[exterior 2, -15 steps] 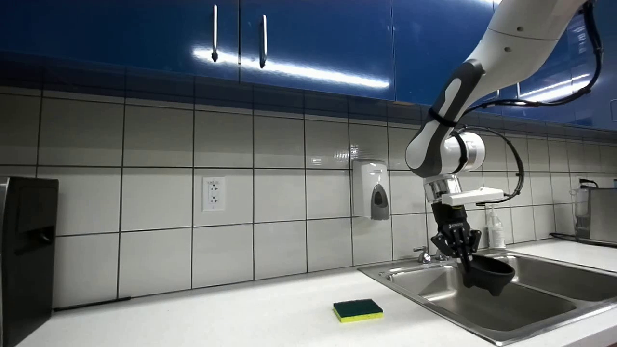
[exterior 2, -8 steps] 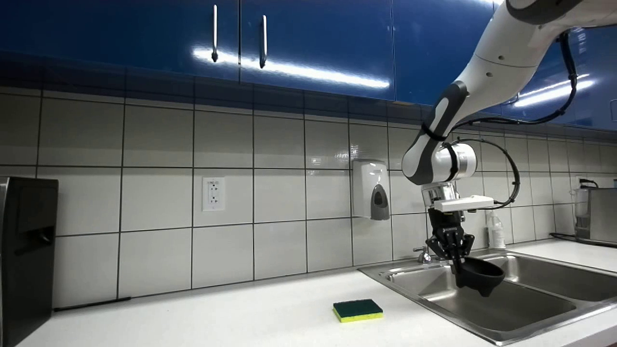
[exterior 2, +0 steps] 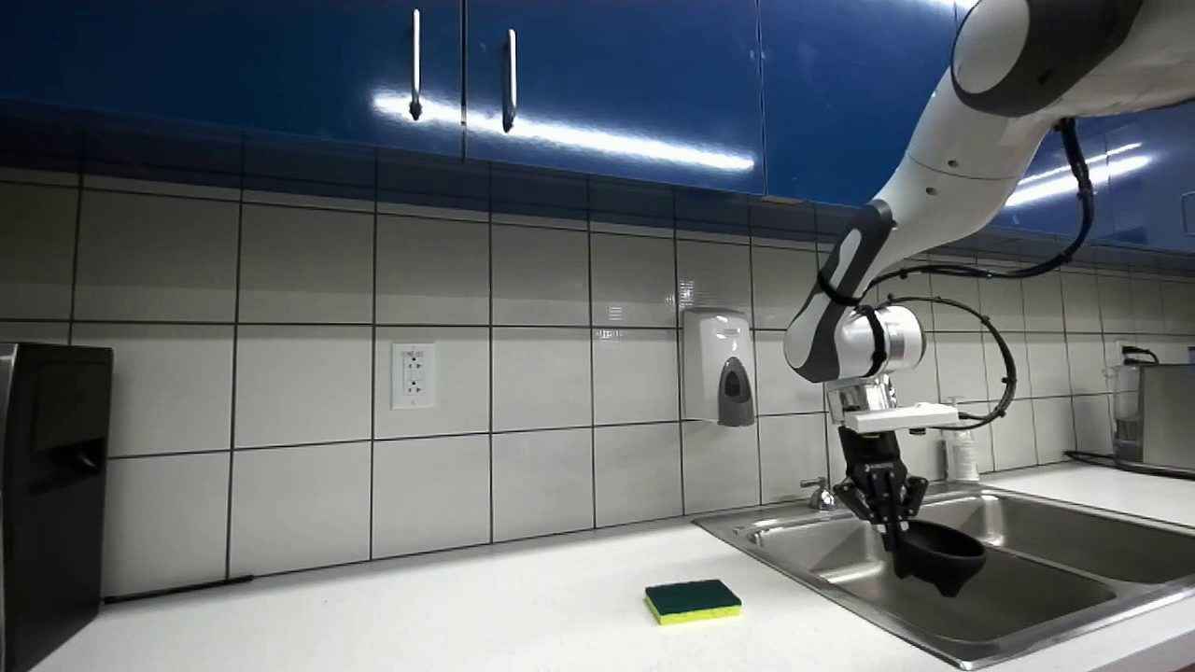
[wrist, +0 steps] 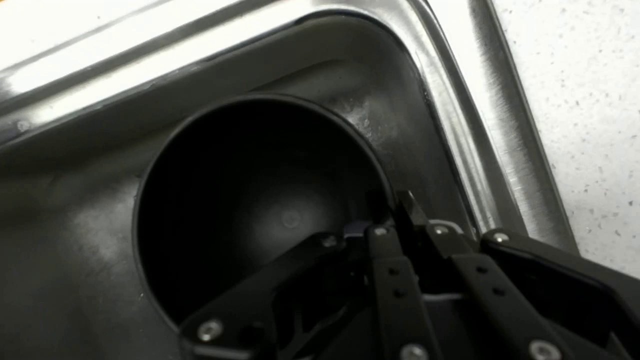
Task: Pick up the black bowl and put it in the sink
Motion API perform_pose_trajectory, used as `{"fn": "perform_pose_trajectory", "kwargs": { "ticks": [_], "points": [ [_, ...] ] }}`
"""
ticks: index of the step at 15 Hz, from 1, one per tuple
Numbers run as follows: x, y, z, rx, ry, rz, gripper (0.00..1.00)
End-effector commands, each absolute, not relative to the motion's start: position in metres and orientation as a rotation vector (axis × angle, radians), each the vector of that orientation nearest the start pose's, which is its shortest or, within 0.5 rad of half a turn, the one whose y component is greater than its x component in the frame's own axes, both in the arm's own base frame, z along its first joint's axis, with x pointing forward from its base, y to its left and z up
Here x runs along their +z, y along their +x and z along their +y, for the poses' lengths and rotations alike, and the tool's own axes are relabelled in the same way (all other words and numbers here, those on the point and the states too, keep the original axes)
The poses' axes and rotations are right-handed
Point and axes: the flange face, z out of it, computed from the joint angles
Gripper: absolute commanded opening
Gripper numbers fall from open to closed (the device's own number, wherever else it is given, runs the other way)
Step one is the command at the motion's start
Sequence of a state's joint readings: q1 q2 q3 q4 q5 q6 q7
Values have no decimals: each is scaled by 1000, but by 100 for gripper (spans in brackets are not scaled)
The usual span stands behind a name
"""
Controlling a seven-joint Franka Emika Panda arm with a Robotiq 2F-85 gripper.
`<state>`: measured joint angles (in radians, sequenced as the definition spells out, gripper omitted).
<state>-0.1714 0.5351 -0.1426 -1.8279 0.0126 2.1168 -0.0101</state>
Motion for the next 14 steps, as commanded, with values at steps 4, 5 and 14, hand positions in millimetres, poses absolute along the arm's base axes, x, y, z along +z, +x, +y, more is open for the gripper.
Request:
{"fn": "perform_pose_trajectory", "kwargs": {
  "ticks": [4,5,14],
  "points": [
    [192,600,-220,489,-3022,597,2],
    [186,600,-224,500,-3013,614,2],
    [144,599,-245,567,-2953,689,2]
  ]
}}
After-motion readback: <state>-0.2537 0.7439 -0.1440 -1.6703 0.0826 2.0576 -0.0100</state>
